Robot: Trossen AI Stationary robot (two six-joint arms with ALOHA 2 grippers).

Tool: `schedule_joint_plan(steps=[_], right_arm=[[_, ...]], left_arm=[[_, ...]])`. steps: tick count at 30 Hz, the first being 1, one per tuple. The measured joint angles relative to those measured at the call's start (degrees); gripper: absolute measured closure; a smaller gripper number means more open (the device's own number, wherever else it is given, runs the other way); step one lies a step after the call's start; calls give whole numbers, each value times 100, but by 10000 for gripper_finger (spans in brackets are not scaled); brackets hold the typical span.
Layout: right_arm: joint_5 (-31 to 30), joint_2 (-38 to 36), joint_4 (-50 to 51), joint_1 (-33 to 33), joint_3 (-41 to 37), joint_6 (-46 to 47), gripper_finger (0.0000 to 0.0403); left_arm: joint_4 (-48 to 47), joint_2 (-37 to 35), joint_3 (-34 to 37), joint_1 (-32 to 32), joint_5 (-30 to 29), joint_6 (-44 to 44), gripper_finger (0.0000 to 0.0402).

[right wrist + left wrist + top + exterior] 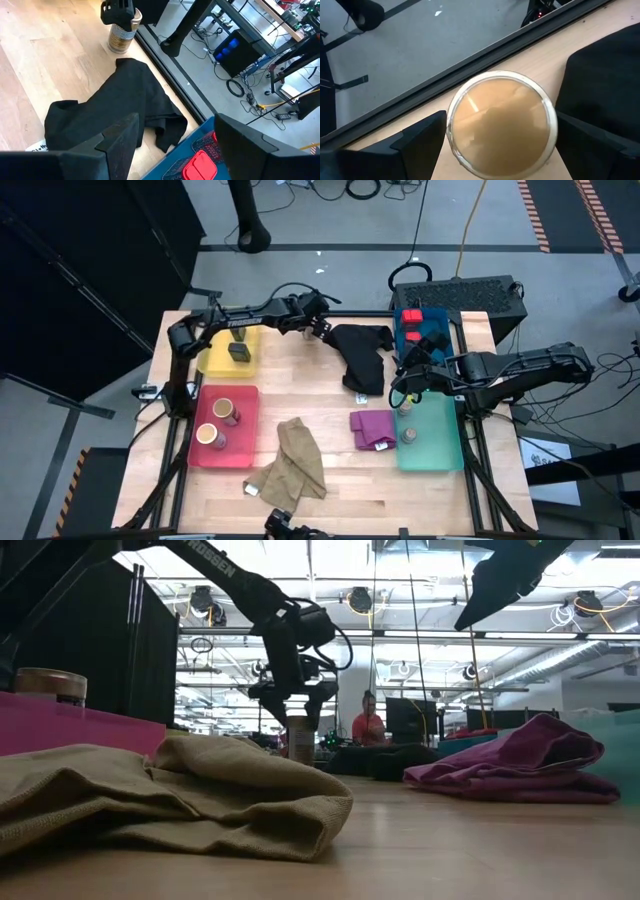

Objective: Sort spices by type
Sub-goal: Put the gold seasoning bottle into the red bin

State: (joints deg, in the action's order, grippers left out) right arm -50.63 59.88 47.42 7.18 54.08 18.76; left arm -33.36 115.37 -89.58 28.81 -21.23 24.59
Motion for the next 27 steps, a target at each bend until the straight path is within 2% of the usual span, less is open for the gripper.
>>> schedule_joint_plan(steps=[4,13,22,27], right_arm=[[0,0,0,0,0,0,161],[2,0,1,0,0,2,161],[22,0,1,0,0,2,161],[267,0,2,0,0,2,161]], left_arm=[[-2,0,0,6,-4,-40,55],[-10,-2,0,-16,-5,17,102],[-9,-4,0,-66,-4,-88,107],[-12,-7,0,-207,-4,-137,108]])
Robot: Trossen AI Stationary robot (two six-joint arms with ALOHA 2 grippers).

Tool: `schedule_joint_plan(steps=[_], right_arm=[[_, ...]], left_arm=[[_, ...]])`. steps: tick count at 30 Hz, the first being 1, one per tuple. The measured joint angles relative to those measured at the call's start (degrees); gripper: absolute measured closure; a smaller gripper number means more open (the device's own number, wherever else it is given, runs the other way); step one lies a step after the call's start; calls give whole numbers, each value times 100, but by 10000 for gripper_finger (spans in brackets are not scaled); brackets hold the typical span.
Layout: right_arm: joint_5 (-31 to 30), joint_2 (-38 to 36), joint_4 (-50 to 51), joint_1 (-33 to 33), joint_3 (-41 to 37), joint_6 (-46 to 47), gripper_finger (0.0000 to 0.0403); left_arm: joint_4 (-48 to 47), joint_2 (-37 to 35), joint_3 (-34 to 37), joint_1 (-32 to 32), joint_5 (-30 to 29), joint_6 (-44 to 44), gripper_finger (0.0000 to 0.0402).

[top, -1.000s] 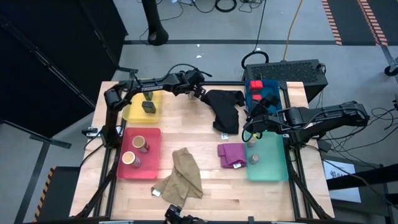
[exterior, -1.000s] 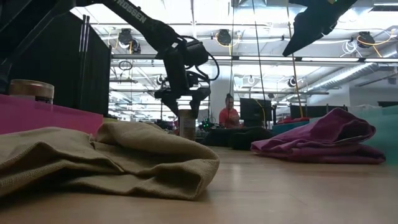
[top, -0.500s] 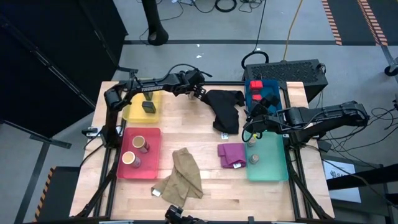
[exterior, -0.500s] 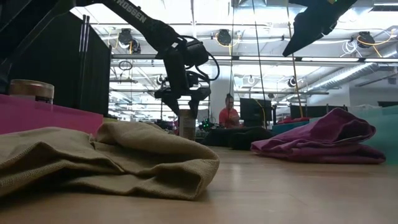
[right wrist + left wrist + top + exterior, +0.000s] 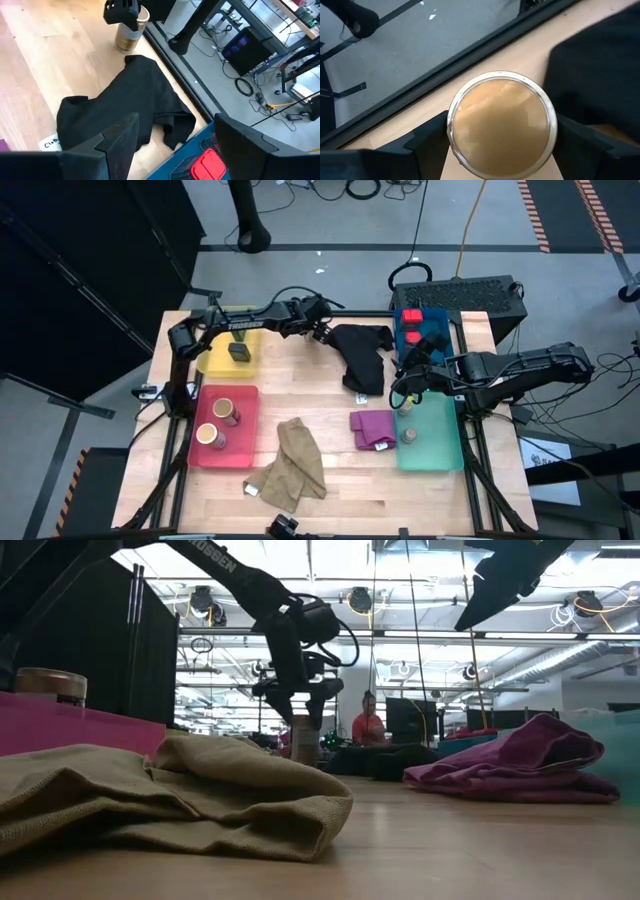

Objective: Sort spices by type
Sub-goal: Put the gold seasoning bottle into the red bin

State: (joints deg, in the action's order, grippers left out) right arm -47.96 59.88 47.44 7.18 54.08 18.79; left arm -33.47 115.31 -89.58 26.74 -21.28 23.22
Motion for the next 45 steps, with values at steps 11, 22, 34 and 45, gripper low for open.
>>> schedule_joint_plan(steps=[11,22,34,45], right_arm=[[49,-27,-26,-5,-2,13,161],[801,-52,-57,45,-2,956,161],[787,130,-405,463,-2,1313,161],[947,431,-739,717,-140,1515,161]], left_arm=[[-582,-1163,0,-508,9,-372,109],[-2319,-2615,-4,-2798,160,-18,109],[-4221,-3090,-4,-5276,-46,2737,110],[-5236,-3158,566,-6654,-1022,4836,110]])
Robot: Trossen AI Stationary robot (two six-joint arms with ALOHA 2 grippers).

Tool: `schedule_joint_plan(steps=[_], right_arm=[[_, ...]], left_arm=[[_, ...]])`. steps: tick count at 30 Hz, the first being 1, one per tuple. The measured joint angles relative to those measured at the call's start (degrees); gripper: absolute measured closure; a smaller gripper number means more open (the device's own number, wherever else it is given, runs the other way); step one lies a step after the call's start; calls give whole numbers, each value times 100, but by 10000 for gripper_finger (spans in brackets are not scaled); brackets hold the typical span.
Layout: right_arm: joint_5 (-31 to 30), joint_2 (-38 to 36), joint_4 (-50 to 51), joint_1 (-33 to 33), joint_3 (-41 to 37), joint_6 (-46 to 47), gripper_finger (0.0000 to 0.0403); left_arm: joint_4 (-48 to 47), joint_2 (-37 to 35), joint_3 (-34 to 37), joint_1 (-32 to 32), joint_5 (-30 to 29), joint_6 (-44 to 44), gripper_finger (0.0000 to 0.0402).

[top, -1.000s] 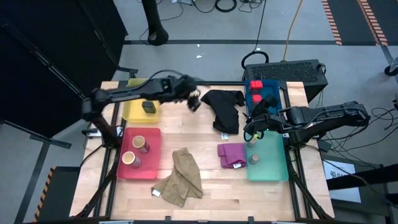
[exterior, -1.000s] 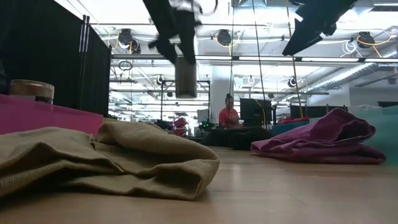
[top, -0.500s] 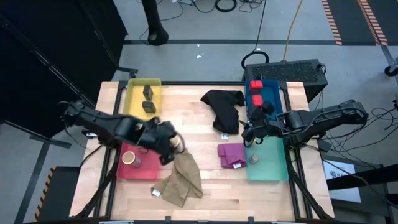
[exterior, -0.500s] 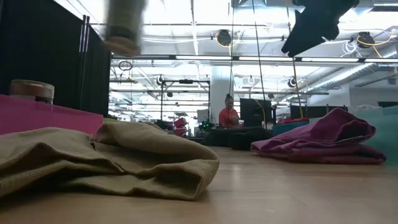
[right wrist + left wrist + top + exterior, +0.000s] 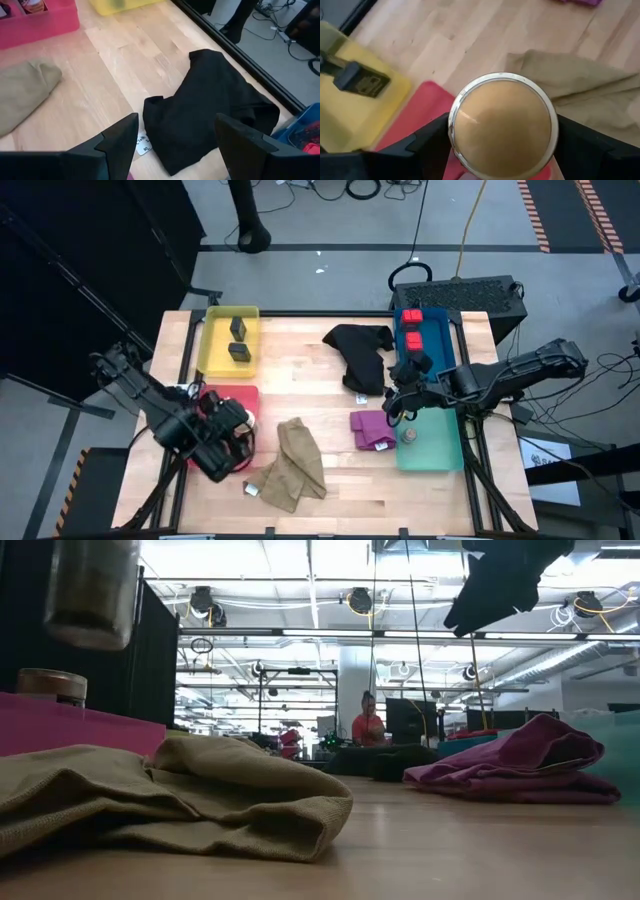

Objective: Sort spices by type
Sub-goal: Put the gold seasoning bottle into the red bin

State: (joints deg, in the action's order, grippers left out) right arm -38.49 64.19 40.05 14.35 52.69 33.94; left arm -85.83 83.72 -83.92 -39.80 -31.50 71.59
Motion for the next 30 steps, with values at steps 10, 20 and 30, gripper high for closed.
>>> schedule_joint_plan(steps=[10,20,30], right_arm=[[-10,13,-150,6,-2,100,161],[-10,18,-196,6,-2,117,161],[-12,75,-216,6,-1,117,161]], left_arm=[[637,-618,1452,-716,126,1004,110],[1515,-920,2623,-823,198,1457,110],[1833,-920,3252,-838,342,1819,110]])
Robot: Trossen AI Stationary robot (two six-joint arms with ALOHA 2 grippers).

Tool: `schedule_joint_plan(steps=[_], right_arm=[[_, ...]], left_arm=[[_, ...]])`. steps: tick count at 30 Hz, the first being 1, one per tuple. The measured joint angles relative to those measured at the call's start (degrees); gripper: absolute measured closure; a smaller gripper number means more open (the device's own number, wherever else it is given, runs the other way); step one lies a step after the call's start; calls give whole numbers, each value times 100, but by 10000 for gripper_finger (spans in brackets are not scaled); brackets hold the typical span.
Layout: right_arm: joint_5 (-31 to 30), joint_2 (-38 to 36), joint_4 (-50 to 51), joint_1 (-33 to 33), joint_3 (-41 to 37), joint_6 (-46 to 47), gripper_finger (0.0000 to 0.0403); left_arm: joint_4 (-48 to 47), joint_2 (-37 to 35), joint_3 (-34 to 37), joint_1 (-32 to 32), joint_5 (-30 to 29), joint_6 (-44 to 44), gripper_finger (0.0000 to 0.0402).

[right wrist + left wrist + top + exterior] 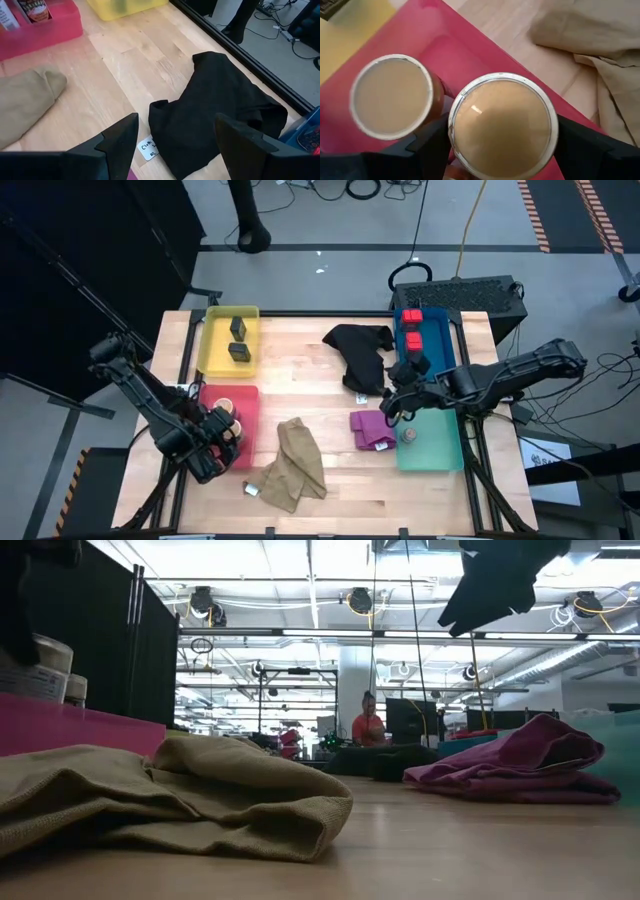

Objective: Sort spices by type
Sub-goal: Put the gold seasoning bottle into the red bin

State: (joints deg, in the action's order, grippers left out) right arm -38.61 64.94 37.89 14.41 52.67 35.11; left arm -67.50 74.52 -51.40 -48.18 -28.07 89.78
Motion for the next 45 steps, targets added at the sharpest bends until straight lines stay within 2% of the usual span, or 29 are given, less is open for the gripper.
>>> schedule_joint_plan(steps=[8,22,30,45], right_arm=[[-2,195,-3,-7,-1,-35,161],[-4,209,-4,-7,-1,-39,161],[-4,208,0,-7,0,-42,161],[-7,206,2,-7,1,-42,161]], left_arm=[[96,0,229,0,30,101,109],[71,0,234,0,113,149,108],[80,0,234,-1,116,268,82],[57,0,232,0,113,238,77]])
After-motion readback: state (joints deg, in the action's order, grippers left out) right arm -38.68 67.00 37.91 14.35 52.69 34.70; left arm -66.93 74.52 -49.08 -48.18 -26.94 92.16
